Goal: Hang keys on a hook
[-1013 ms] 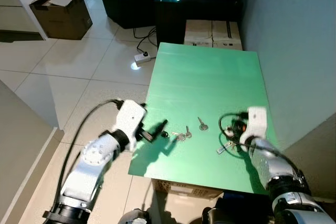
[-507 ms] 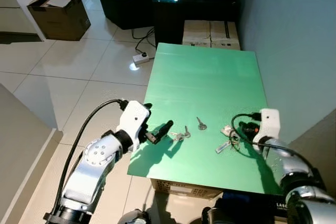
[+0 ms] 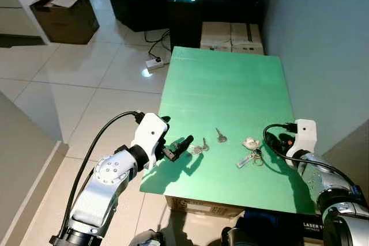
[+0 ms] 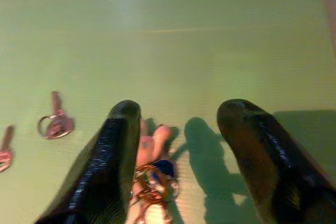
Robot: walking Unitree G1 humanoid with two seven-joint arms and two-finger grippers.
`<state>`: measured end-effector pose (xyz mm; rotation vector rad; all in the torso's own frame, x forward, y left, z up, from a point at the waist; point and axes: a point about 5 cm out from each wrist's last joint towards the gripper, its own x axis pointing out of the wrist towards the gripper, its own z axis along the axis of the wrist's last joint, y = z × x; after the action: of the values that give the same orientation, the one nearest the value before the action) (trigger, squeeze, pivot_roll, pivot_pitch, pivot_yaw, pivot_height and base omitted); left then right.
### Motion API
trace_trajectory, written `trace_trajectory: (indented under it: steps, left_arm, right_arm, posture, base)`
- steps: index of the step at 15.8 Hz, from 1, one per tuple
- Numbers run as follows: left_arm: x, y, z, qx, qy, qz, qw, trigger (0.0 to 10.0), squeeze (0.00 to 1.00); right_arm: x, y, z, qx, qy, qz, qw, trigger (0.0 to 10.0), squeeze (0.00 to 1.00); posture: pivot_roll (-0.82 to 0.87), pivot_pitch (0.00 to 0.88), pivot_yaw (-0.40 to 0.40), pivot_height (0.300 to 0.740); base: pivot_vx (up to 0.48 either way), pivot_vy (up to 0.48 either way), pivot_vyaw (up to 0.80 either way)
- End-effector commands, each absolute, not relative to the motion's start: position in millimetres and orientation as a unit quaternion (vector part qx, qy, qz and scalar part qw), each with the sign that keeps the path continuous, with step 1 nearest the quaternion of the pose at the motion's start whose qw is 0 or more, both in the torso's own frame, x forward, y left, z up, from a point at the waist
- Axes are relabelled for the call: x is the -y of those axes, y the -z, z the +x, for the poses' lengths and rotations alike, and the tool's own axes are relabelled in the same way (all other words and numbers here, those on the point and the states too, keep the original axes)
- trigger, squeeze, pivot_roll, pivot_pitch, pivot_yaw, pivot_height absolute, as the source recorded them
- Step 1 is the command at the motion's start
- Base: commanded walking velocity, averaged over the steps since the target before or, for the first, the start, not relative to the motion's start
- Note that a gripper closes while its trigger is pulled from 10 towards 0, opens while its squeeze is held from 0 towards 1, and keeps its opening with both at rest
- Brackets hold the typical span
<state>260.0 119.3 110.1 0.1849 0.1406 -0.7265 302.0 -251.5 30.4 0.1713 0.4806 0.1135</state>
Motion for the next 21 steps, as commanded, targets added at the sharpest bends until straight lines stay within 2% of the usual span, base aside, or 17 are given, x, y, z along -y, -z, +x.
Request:
trace_trajectory:
  steps: [1,5,10,11,12,13,15,17,21]
  left_arm:
    - [-122.0,-112.8,261.2,-0.07,0.359,0.099,0.925,10.0,0.0]
    - [-126.6,-123.2,260.7,-0.062,0.358,0.1,0.926,10.0,0.0]
    - [-136.2,-127.4,254.1,-0.068,0.371,0.103,0.92,10.0,0.0]
    - [-137.2,-127.3,251.6,-0.073,0.381,0.099,0.916,10.0,0.0]
    - [-137.9,-127.9,248.8,-0.078,0.391,0.091,0.913,10.0,0.0]
    - [-136.5,-129.9,243.3,-0.082,0.416,0.079,0.902,10.0,0.0]
    - [-132.3,-135.2,232.3,-0.083,0.465,0.063,0.879,10.0,0.0]
    - [-132.9,-137.9,233.5,-0.076,0.468,0.057,0.879,10.0,0.0]
    - [-135.0,-136.7,233.8,-0.088,0.475,0.05,0.874,10.0,0.0]
  right_arm:
    - [247.2,-30.2,302.5,-0.239,-0.079,0.096,0.963,10.0,1.0]
    - [243.1,-31.7,304.7,-0.244,-0.112,0.097,0.959,10.0,1.0]
    - [240.8,-31.1,307.6,-0.239,-0.086,0.079,0.964,10.0,1.0]
    - [238.7,-27.0,304.8,-0.249,-0.091,0.078,0.961,10.0,0.77]
    - [237.8,-23.4,302.1,-0.255,-0.09,0.078,0.96,10.0,0.17]
    - [239.3,-18.9,297.9,-0.262,-0.081,0.074,0.959,10.0,0.0]
    - [243.6,-14.7,293.1,-0.268,-0.066,0.067,0.959,10.0,0.0]
    - [249.4,-15.7,291.9,-0.258,-0.046,0.08,0.962,10.0,0.0]
    - [244.3,-10.7,289.1,-0.283,-0.067,0.07,0.954,10.0,0.0]
  posture:
    - [-0.01,0.144,0.066,0.74]
    - [0.05,0.202,0.069,0.74]
    - [0.07,0.218,0.124,0.74]
    - [0.07,0.219,0.133,0.74]
    - [0.07,0.22,0.142,0.74]
    - [0.08,0.222,0.147,0.74]
    - [0.08,0.218,0.158,0.74]
    - [0.08,0.2,0.161,0.74]
    - [0.06,0.184,0.159,0.74]
  base:
    - [0.0,0.0,0.0]
    - [0.0,0.0,0.0]
    - [0.0,0.0,0.0]
    - [0.0,0.0,0.0]
    - [0.0,0.0,0.0]
    - [0.0,0.0,0.0]
    - [0.0,0.0,0.0]
    - [0.0,0.0,0.0]
    - [0.0,0.0,0.0]
